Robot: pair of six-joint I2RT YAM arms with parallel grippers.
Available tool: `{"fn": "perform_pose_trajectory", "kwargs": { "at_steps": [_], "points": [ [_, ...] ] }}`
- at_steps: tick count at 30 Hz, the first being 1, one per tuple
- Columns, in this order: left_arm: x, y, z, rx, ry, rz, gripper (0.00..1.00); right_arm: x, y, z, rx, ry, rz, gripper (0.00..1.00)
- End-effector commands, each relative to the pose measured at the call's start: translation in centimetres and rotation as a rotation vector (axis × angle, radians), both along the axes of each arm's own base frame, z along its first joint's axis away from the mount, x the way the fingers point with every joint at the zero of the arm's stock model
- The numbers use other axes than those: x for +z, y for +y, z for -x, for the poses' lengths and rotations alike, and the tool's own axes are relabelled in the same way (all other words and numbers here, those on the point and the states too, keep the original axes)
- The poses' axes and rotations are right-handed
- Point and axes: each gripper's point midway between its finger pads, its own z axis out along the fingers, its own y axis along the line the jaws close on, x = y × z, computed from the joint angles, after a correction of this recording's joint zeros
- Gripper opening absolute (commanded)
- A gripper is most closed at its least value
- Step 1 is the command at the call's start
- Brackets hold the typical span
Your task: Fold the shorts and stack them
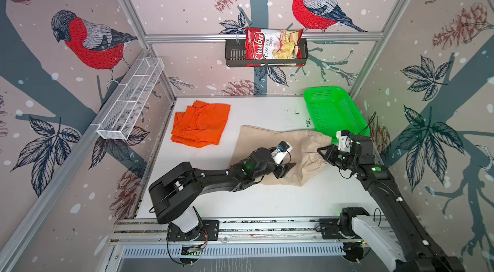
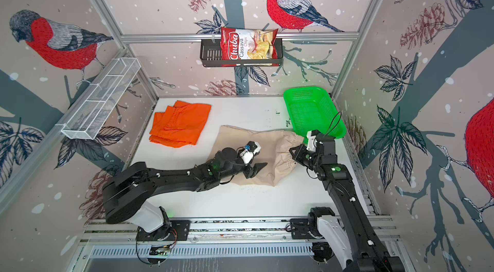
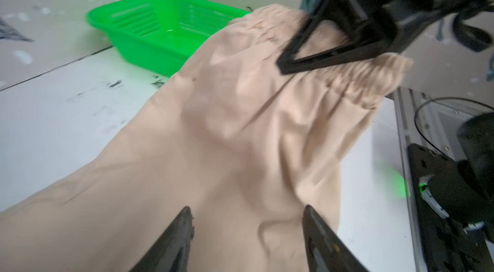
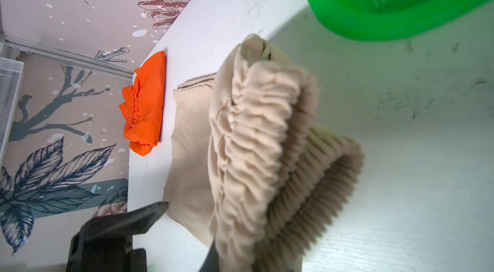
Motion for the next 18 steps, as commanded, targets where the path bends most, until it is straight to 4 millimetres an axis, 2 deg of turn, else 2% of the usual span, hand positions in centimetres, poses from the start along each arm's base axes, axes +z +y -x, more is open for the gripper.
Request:
{"fn": "perform_pose_trajectory", "kwargs": {
  "at_steps": [1, 6, 9, 12, 18],
  "points": [
    [-1.7, 3.9, -2.0, 0.178, 0.176, 0.017, 0.64, 1.1, -0.6, -0.8, 0.001, -0.007, 0.146, 0.16],
    [-3.6, 10.0, -4.7, 0.397, 0.322, 0.074, 0.63, 4.3, 1.4, -3.7, 0.017, -0.059, 0.280, 0.17],
    [-5.1, 12.9, -5.5, 0.504, 0.360, 0.048, 0.62, 6.2, 3.4, -5.4, 0.045, -0.095, 0.315, 0.18],
    [-6.5, 15.0, -5.9, 0.579, 0.393, 0.026, 0.62, 8.0, 5.5, -6.7, 0.065, -0.135, 0.344, 0.18],
    [-10.1, 18.0, -5.9, 0.691, 0.443, -0.043, 0.51, 8.4, 10.1, -8.4, 0.114, -0.141, 0.388, 0.18]
  ]
}}
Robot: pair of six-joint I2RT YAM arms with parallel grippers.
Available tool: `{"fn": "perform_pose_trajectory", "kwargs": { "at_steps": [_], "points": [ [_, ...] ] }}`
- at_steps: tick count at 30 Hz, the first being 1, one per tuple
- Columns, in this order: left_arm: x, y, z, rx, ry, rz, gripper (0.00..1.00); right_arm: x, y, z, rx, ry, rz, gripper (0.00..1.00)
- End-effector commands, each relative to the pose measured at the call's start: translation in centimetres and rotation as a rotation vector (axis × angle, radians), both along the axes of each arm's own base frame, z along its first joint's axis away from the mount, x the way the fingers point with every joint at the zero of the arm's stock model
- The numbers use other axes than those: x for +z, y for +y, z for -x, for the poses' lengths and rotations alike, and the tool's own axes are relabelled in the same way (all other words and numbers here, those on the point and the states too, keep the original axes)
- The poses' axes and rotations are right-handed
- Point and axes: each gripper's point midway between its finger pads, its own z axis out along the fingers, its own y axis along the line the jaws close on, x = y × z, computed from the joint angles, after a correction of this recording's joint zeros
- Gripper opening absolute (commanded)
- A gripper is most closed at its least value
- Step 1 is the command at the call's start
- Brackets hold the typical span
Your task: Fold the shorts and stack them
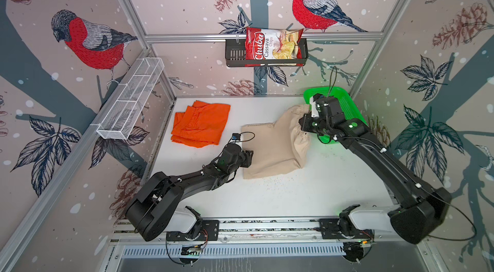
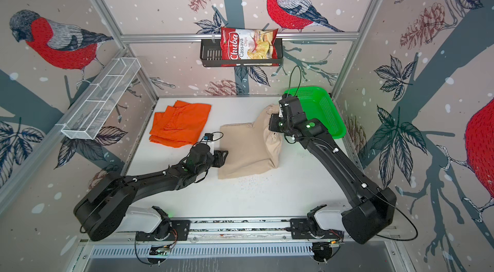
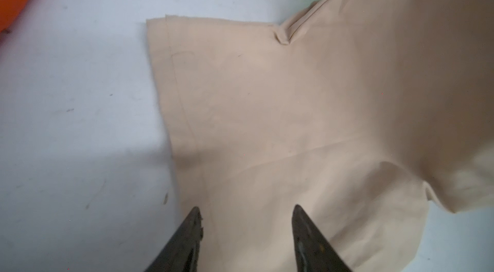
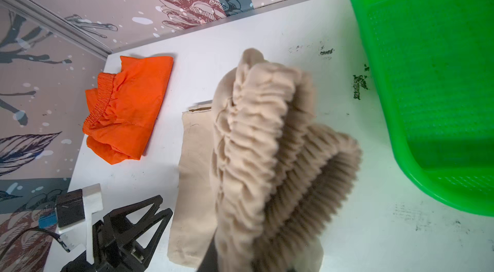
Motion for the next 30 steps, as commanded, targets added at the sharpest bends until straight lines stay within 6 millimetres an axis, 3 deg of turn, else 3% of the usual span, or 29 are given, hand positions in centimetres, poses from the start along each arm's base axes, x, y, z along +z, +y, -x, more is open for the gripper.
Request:
{"fn": "perform_pose_trajectory", "kwargs": {
  "at_steps": [1, 8, 13, 23, 25, 27, 28, 30],
  "points": [
    [-2.2, 1.6, 0.1, 0.064, 0.053, -0.030, 0.50, 0.2, 1.1, -0.9, -0.016, -0.027, 0.052, 0.18],
    [-6.2, 1.4, 0.5, 0.050, 0.169, -0.058, 0.35, -1.1, 5.9, -0.9, 0.050, -0.006, 0.057, 0.19],
    [-7.8, 0.8, 0.7, 0.033, 0.207, -0.044, 0.30, -3.3, 9.7, -0.2, 0.118, 0.035, 0.030, 0.21],
    [-5.9, 1.2, 0.5, 0.057, 0.179, 0.004, 0.30, -10.4, 18.7, 1.1, 0.293, 0.165, -0.061, 0.26],
    [-5.2, 1.7, 0.5, 0.073, 0.176, 0.030, 0.32, -12.0, 20.5, 1.5, 0.335, 0.198, -0.087, 0.36],
    [-4.6, 2.6, 0.5, 0.096, 0.178, 0.051, 0.36, -13.2, 21.9, 1.7, 0.374, 0.231, -0.116, 0.56],
    [-4.2, 3.1, 0.5, 0.110, 0.178, 0.063, 0.39, -13.4, 22.3, 1.7, 0.391, 0.241, -0.131, 0.63],
    [-3.3, 4.0, 0.7, 0.134, 0.176, 0.094, 0.47, -12.9, 22.9, 1.9, 0.422, 0.236, -0.159, 0.69]
  ]
}}
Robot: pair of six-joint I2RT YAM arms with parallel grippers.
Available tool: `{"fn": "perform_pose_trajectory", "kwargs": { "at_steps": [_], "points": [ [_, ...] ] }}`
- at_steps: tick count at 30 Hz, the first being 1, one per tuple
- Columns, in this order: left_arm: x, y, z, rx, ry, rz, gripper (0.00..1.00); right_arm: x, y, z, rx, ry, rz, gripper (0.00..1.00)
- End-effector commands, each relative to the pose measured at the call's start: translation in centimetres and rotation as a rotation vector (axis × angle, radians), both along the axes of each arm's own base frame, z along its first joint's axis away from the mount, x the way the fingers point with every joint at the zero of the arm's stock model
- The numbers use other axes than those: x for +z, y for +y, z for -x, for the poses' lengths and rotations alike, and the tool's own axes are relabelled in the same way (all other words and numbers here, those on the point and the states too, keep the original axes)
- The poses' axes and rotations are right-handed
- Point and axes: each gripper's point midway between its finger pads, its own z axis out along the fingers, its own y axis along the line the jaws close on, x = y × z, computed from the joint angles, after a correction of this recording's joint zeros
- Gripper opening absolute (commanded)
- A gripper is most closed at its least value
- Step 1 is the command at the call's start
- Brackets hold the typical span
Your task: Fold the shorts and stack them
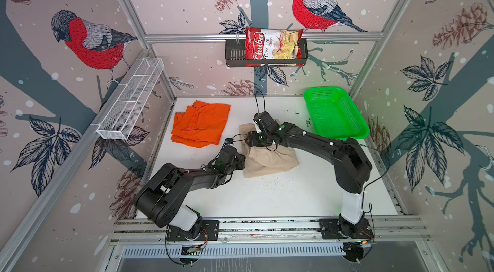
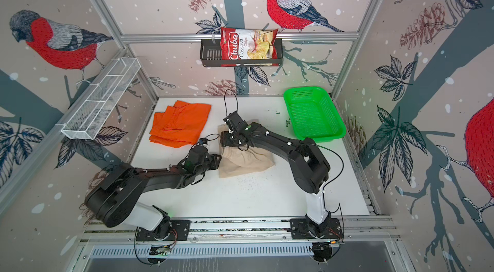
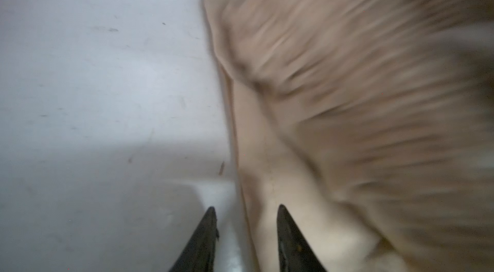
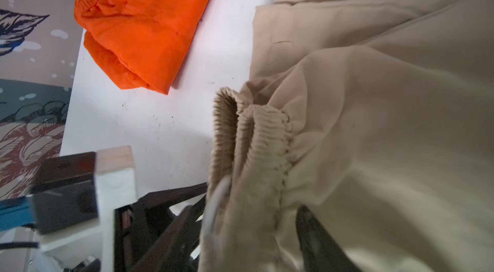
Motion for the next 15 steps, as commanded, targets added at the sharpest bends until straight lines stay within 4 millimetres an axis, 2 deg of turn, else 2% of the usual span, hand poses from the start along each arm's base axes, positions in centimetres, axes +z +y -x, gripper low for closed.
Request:
{"fn": "perform_pose_trajectory", "kwargs": {
  "at_steps": [1, 3, 5, 7, 8, 10, 11, 13, 15],
  "points": [
    [0.8, 1.4, 0.6, 0.043, 0.027, 0.049, 0.52, 3.0, 2.3, 0.0, 0.070, -0.020, -0.149, 0.71],
    [2.1, 2.3, 0.8, 0.078, 0.007, 0.099, 0.60, 5.1, 2.0, -0.1, 0.084, -0.046, -0.217, 0.72],
    [3.7, 3.0, 0.9, 0.106, -0.028, 0.164, 0.64, 7.5, 0.9, -0.4, 0.076, -0.073, -0.297, 0.73],
    [5.5, 3.4, 1.0, 0.131, -0.090, 0.229, 0.69, 8.5, -1.2, -1.1, 0.043, -0.097, -0.332, 0.72],
    [6.3, 3.5, 1.1, 0.137, -0.122, 0.261, 0.70, 8.4, -2.2, -1.4, 0.029, -0.102, -0.328, 0.71],
    [7.6, 3.5, 1.2, 0.144, -0.171, 0.320, 0.74, 6.5, -4.8, -2.2, -0.025, -0.076, -0.287, 0.64],
    [8.1, 3.4, 1.2, 0.140, -0.185, 0.343, 0.75, 5.3, -5.9, -2.3, -0.042, -0.057, -0.265, 0.58],
    [8.1, 2.8, 1.1, 0.121, -0.179, 0.360, 0.77, 2.7, -7.6, -2.4, -0.067, -0.028, -0.218, 0.46],
    [7.6, 2.2, 0.8, 0.104, -0.149, 0.373, 0.78, 0.6, -8.3, -2.0, -0.069, 0.002, -0.185, 0.40]
  ]
}}
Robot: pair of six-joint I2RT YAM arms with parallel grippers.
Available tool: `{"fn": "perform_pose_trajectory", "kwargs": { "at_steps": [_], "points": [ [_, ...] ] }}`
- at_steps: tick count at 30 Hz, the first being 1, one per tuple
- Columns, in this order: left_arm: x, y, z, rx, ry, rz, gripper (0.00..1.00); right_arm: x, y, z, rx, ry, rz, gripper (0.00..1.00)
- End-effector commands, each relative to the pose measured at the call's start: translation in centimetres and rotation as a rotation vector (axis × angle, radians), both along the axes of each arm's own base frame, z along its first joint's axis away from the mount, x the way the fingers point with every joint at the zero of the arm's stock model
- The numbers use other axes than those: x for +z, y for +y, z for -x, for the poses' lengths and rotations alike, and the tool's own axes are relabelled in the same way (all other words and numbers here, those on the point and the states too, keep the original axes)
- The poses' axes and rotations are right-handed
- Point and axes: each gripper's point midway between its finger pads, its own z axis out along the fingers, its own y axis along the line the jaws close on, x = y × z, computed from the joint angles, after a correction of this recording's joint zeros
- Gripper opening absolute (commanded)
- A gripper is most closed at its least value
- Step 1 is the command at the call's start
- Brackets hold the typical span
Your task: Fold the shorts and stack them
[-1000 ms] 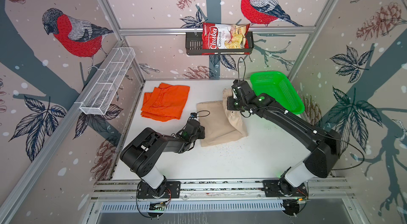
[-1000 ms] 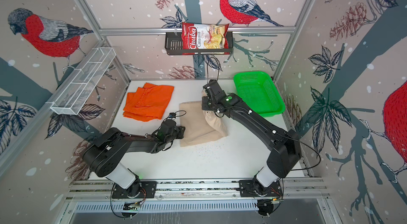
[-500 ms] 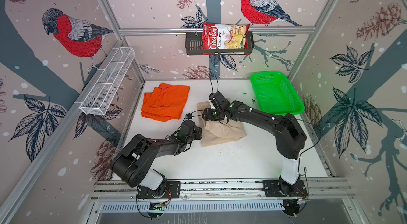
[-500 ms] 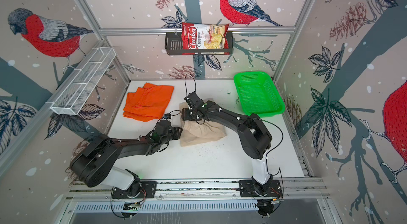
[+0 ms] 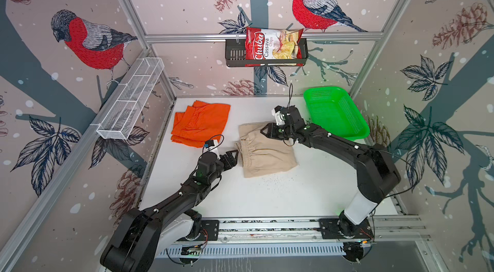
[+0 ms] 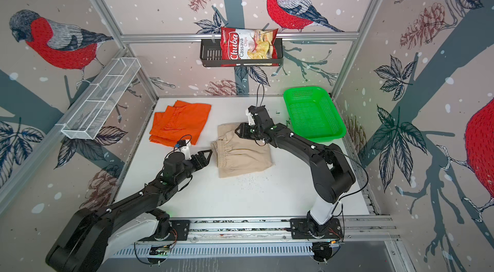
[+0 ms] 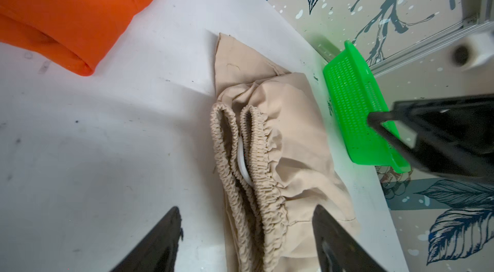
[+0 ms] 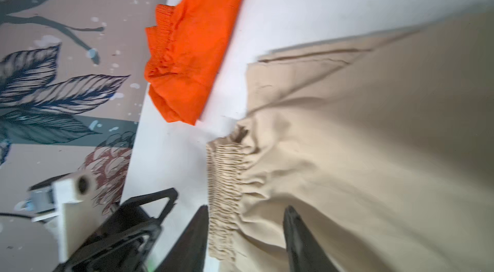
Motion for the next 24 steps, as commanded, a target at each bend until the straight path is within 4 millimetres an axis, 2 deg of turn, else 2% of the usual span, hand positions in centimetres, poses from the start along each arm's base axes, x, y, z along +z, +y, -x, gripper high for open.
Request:
{"fn": "perform_pose_trajectory", "kwargs": {
  "at_steps": [1, 10, 17, 24],
  "points": [
    [0.9, -1.6, -0.7, -0.042, -0.006, 0.088, 0.78, -2.3, -0.3, 0.7, 0.029, 0.026, 0.023, 0.37],
    [-2.6, -4.9, -1.8, -0.155, 0.139, 0.163, 0.79, -9.5, -2.0, 2.3, -0.009, 0.150, 0.091, 0.27],
    [-6.2, -6.4, -2.4, -0.191, 0.251, 0.194, 0.78, -12.0, -3.4, 4.8, -0.019, 0.220, 0.108, 0.23],
    [-7.7, -7.9, -3.3, -0.225, 0.288, 0.261, 0.73, -13.8, -3.3, 7.1, -0.013, 0.276, 0.089, 0.21]
  ]
}}
